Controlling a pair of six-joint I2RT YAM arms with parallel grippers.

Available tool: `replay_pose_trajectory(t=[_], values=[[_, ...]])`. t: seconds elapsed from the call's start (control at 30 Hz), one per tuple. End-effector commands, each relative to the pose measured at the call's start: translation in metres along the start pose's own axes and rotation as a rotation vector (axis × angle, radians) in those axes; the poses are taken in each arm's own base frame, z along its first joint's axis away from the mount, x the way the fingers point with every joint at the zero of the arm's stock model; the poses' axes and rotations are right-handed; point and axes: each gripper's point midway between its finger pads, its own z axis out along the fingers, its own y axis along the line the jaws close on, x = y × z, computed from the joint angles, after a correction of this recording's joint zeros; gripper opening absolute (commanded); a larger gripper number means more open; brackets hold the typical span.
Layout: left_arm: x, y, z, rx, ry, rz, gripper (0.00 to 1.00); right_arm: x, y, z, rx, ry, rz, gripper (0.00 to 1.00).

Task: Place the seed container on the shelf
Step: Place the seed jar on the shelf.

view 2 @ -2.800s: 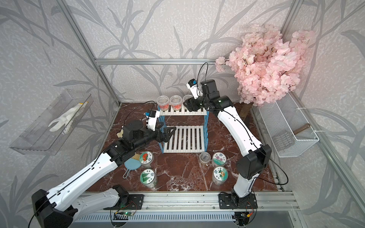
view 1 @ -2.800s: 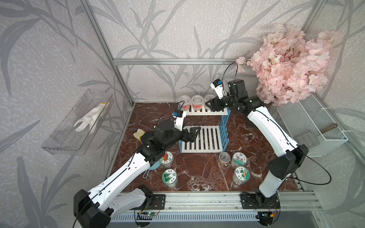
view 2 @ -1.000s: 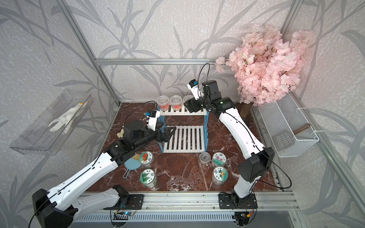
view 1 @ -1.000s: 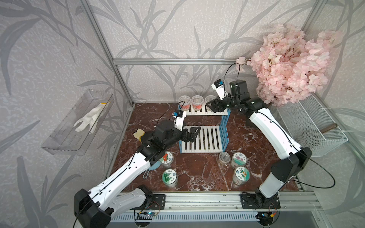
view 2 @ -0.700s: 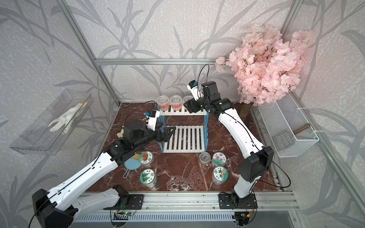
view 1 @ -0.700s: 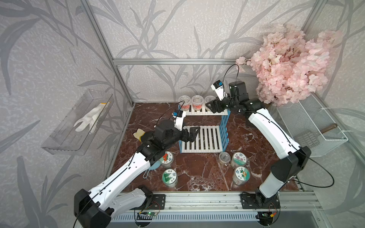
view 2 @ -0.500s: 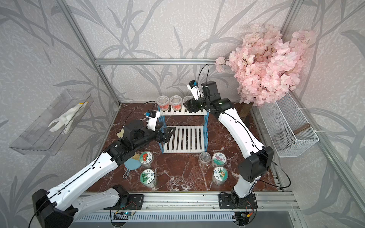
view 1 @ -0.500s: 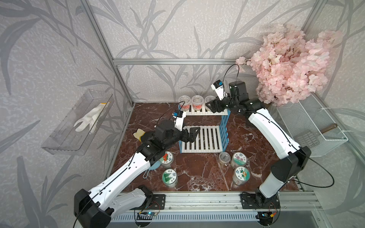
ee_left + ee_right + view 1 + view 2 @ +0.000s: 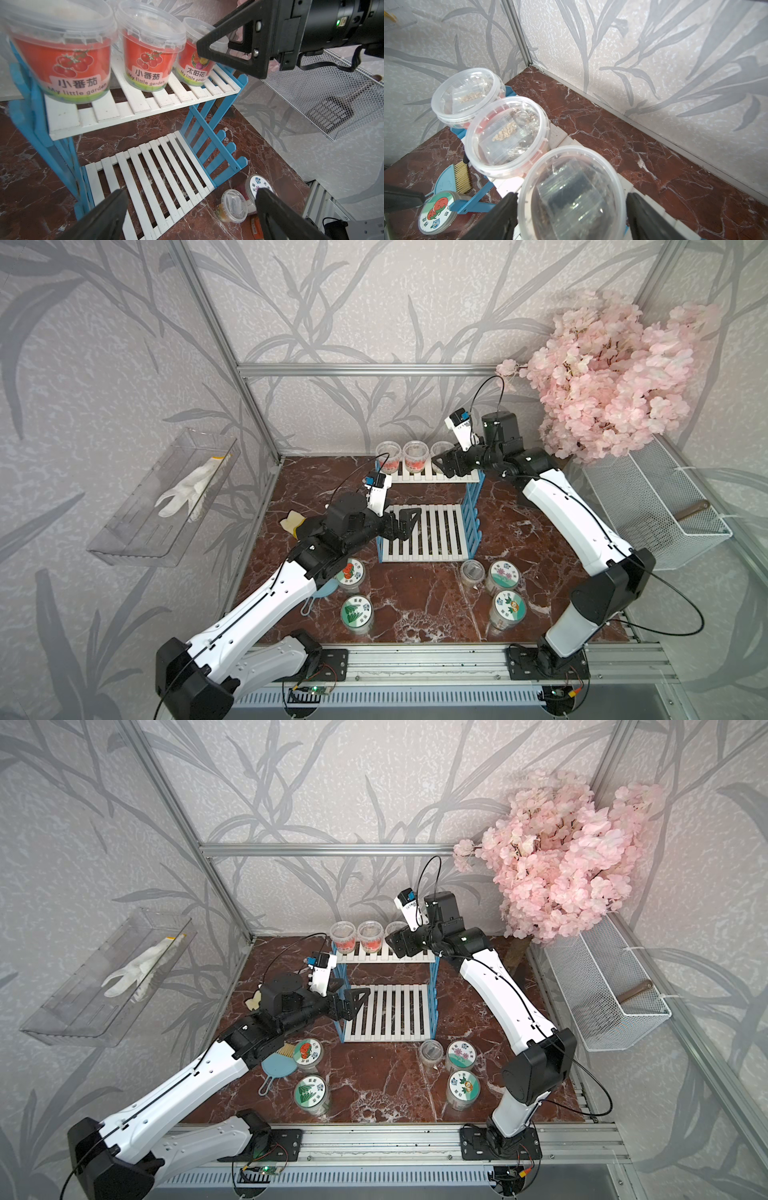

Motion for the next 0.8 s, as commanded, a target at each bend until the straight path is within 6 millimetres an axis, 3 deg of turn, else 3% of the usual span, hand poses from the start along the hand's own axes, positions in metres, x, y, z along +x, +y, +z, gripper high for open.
replay_pose_trajectory(t=[0.0, 0.23, 0.77], values=[[-0.014, -0.005, -0.005, 0.012, -0.026, 0.015, 1.0, -0.008, 0.0, -0.015, 0.014, -0.033, -0.006, 0.82], [-0.014, -0.005, -0.004, 0.013, -0.025, 0.017, 1.0, -0.008, 0.001, -0.013, 0.003, -0.036, -0.011, 0.77], [-0.013, -0.005, -0.003, 0.011, -0.02, 0.016, 1.0, -0.007, -0.003, -0.005, 0.008, -0.038, -0.005, 0.77]])
